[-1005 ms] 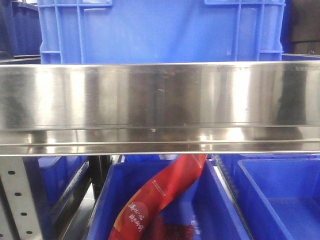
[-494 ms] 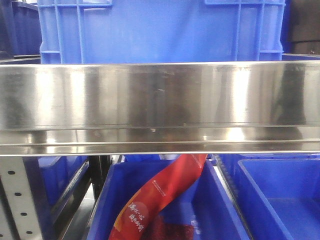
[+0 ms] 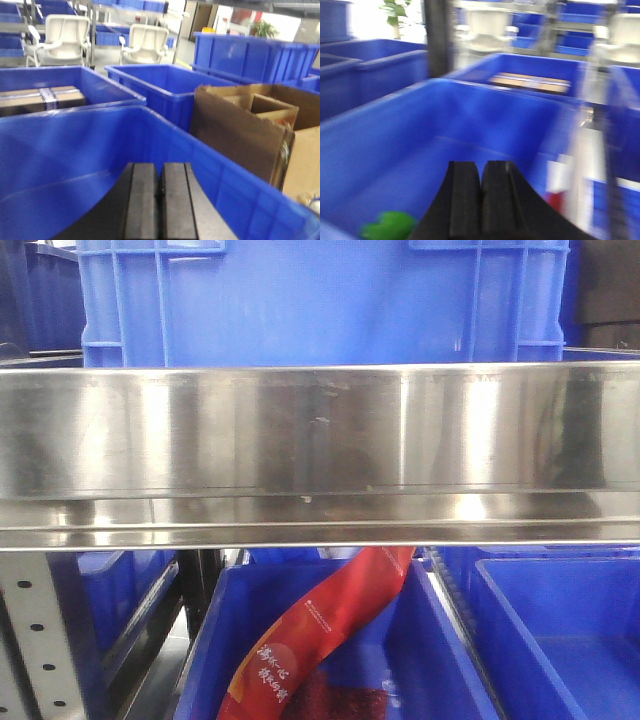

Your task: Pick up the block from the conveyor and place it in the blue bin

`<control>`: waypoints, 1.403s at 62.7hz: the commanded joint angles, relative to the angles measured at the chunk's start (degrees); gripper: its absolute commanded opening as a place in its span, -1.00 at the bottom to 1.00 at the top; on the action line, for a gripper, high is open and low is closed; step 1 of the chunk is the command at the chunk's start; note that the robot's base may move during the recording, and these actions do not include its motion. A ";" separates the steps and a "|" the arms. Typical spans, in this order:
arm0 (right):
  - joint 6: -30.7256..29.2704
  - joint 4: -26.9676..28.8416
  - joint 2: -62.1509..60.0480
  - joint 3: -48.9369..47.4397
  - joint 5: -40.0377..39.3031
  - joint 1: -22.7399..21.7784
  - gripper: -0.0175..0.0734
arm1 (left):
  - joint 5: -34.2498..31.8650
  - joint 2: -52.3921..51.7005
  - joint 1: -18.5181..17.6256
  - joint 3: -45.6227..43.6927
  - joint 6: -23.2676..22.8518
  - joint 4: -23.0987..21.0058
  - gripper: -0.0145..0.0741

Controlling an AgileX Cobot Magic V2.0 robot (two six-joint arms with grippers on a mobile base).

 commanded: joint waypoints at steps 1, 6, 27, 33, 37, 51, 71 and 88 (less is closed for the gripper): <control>-0.27 -1.19 -3.34 1.80 0.14 -4.50 -0.98 | 1.20 -4.25 1.86 2.88 0.24 0.58 -0.92; -0.27 -0.79 -6.55 5.13 -0.59 -9.45 -0.98 | 1.11 -8.42 4.26 7.95 0.47 0.58 -0.92; -0.27 2.40 -20.45 26.65 -6.59 -15.17 -0.98 | -8.00 -27.28 11.57 37.20 0.47 -0.98 -0.92; -0.27 3.08 -25.64 34.88 -10.51 -15.17 -0.98 | -10.28 -34.01 13.00 44.71 0.47 -2.86 -0.92; -0.27 3.08 -29.21 39.55 -12.43 -15.17 -0.98 | -10.40 -38.04 13.83 48.98 0.47 -2.97 -0.92; -0.27 3.08 -41.91 46.47 -12.52 -15.17 -0.98 | -11.83 -51.81 15.02 57.41 0.47 -2.86 -0.92; -0.27 3.08 -48.87 46.49 -12.02 -15.17 -0.98 | -11.85 -62.10 15.02 57.98 0.47 -2.60 -0.92; -0.27 3.08 -48.86 46.49 -12.14 -15.17 -0.98 | -11.85 -63.19 15.02 57.98 0.47 -2.60 -0.92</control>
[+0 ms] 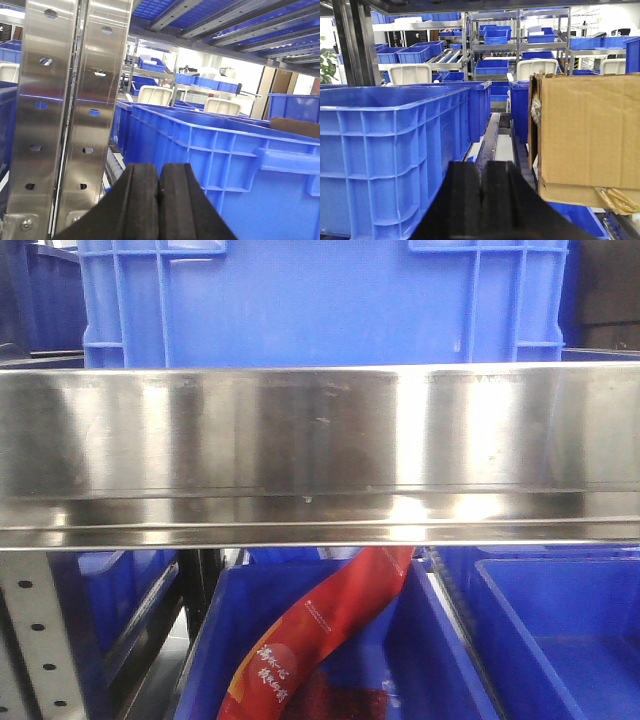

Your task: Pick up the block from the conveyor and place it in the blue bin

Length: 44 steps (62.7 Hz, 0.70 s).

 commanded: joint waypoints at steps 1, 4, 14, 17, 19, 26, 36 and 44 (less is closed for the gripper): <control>-0.14 0.18 -0.31 0.17 -1.43 -0.27 -0.98 | -1.09 -0.33 0.09 0.02 0.21 -0.35 -0.92; -0.14 0.18 -0.31 0.29 -1.43 -0.27 -0.98 | -1.09 -0.33 0.09 0.02 0.21 -0.35 -0.92; -0.14 -0.92 -0.86 1.92 -3.20 -0.27 -0.98 | -1.09 -0.33 0.09 0.02 0.21 -0.35 -0.92; -0.14 -1.03 -1.99 4.08 -5.88 -0.27 -0.98 | -1.09 -0.33 0.09 0.02 0.21 -0.35 -0.92; -0.14 -1.03 -2.83 5.61 -7.78 -0.27 -0.98 | -1.09 -0.33 0.09 0.02 0.21 -0.35 -0.92; -0.14 -1.03 -7.38 12.15 -11.16 -0.27 -0.98 | -1.09 -0.33 0.09 0.02 0.21 -0.35 -0.92; -0.14 -1.03 -12.17 18.29 -9.71 -0.27 -0.98 | -1.09 -0.33 0.09 0.02 0.21 -0.35 -0.92; -0.14 -1.03 -12.17 20.99 -10.79 -0.27 -0.98 | -1.09 -0.33 0.09 0.02 0.21 -0.35 -0.92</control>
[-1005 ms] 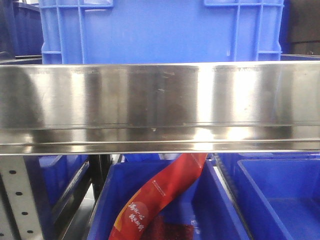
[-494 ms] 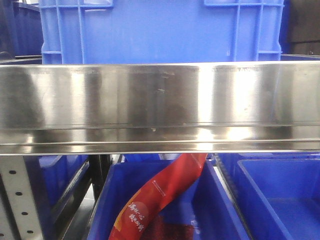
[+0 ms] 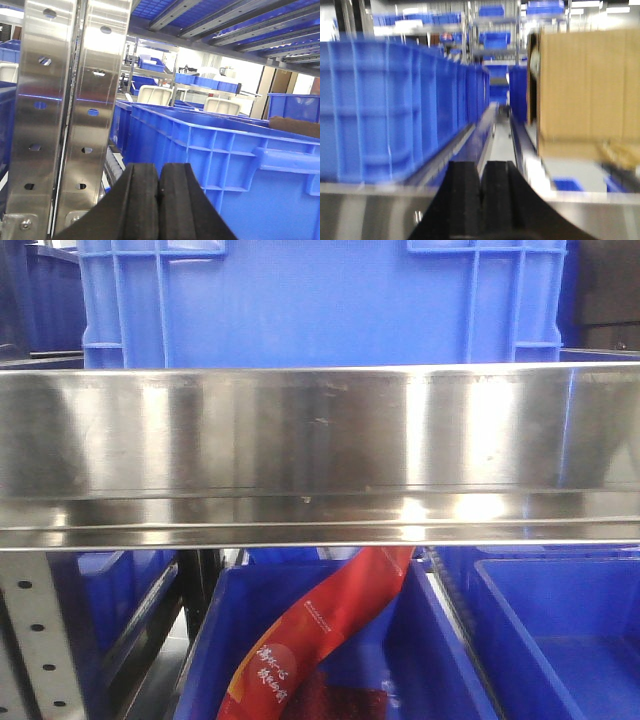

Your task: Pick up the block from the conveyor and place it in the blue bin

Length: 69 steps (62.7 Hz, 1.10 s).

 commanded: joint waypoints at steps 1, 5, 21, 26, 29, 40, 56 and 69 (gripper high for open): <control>-0.14 -0.55 -0.38 1.07 -2.16 -0.27 -0.98 | -1.09 -0.33 0.09 -0.02 0.11 -0.35 -0.92; -0.14 -0.31 -0.38 1.07 0.97 -0.27 -0.98 | -1.09 -0.33 0.09 -0.02 0.11 -0.35 -0.92; -0.14 -0.17 -0.38 1.07 0.85 -0.27 -0.98 | -1.09 -0.33 0.09 -0.02 0.11 -0.35 -0.92; -0.14 -0.17 -0.38 1.07 0.85 -0.27 -0.98 | -1.09 -0.33 0.09 -0.02 0.11 -0.35 -0.92; -0.14 -0.17 -0.38 1.07 0.85 -0.27 -0.98 | -1.09 -0.33 0.09 -0.02 0.11 -0.35 -0.92; -0.14 -0.17 -0.38 1.07 0.85 -0.27 -0.98 | -1.09 -0.33 0.09 -0.02 0.11 -0.35 -0.92; -0.14 -0.17 -0.38 1.07 0.85 -0.27 -0.98 | -1.09 -0.33 0.09 -0.02 0.11 -0.35 -0.92; -0.14 -0.17 -0.38 1.07 0.85 -0.27 -0.98 | -1.09 -0.33 0.09 -0.02 0.11 -0.35 -0.92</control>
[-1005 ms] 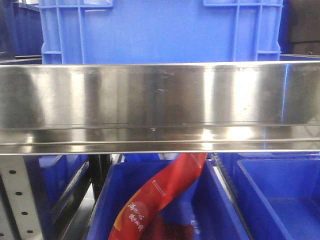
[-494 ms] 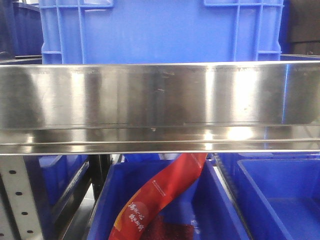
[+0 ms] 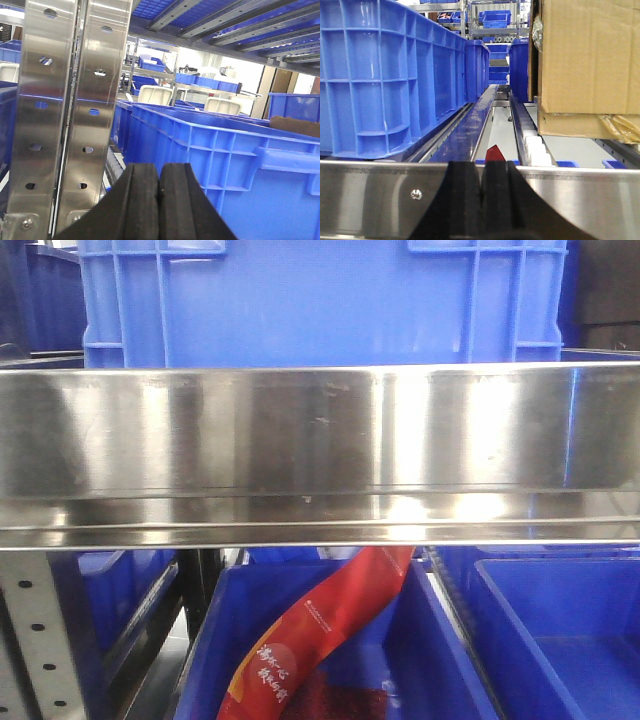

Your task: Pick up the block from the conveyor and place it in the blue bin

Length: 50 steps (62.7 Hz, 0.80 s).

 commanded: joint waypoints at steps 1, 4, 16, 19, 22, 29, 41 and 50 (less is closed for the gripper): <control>-0.14 -0.17 -0.17 0.00 -0.72 -0.27 -0.98 | -1.09 -0.33 0.09 -0.02 0.07 -0.35 -0.92; -0.14 -0.17 -0.17 0.00 -0.72 -0.27 -0.98 | -1.09 -0.33 0.09 -0.02 0.07 -0.35 -0.92; -0.14 -0.17 -0.17 0.00 -0.72 -0.27 -0.98 | -1.10 -0.32 0.33 1.22 0.07 1.58 -0.92; -0.14 -0.17 -0.17 0.00 -0.72 -0.27 -0.98 | -1.32 -0.32 0.98 2.03 0.07 4.38 -0.92; -0.14 -0.17 -0.17 0.00 -0.72 -0.27 -0.98 | -1.45 -0.32 2.07 2.98 -1.40 7.57 -0.92; -0.14 -0.17 -0.17 0.00 -0.72 -0.27 -0.98 | -2.75 -0.32 6.08 6.48 -14.41 18.32 -0.92; -0.14 -0.17 -0.17 0.00 -0.72 -0.27 -0.98 | -12.37 -2.20 12.95 15.44 -19.92 25.76 -0.92; -0.14 -0.17 -0.17 0.00 -0.72 -0.27 -0.98 | -14.04 -6.59 14.36 19.15 -19.92 25.76 -0.92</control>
